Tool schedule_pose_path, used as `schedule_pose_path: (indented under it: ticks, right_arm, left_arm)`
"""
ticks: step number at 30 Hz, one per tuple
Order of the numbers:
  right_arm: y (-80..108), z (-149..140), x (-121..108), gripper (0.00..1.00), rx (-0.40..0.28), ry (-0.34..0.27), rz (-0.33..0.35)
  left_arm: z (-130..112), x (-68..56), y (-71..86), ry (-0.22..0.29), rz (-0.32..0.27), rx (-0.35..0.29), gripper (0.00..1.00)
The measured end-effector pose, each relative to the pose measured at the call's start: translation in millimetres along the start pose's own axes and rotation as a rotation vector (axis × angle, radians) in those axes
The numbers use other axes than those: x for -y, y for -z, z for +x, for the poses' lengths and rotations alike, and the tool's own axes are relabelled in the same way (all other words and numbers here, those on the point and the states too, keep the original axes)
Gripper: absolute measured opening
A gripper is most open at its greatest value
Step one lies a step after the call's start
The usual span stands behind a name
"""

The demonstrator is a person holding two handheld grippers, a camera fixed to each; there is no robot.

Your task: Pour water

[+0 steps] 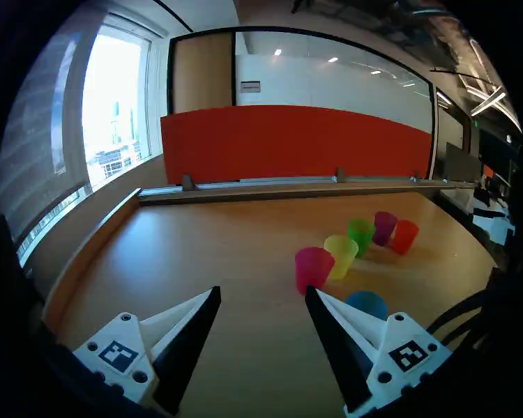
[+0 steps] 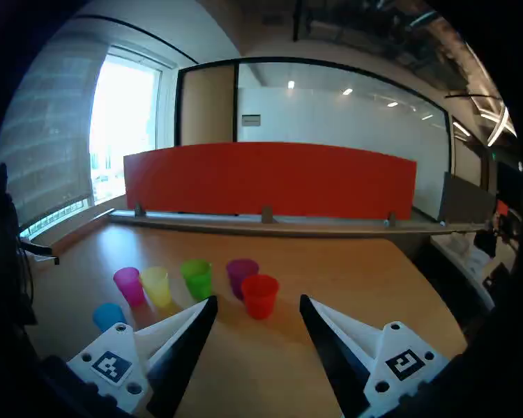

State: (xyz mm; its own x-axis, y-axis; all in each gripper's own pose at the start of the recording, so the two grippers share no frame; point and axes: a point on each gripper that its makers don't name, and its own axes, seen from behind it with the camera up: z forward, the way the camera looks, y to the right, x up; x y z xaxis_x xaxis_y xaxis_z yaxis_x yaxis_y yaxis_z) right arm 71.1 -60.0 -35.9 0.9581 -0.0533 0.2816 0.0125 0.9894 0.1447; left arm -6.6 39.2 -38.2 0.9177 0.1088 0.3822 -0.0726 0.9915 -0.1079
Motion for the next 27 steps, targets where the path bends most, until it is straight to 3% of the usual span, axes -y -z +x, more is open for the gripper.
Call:
schedule_pose_path:
  ticks: [14, 27]
  right_arm:
    - [-1.2, 58.7, -37.1, 0.95, -0.134, -0.015, -0.114]
    - [1.3, 65.5, -47.1, 0.99, -0.125, -0.027, -0.149]
  left_arm:
    - [44.5, 12.4, -0.6, 0.033, 0.026, -0.119, 0.9]
    - [83.6, 14.0, -2.2, 0.069, 0.026, -0.245, 0.9]
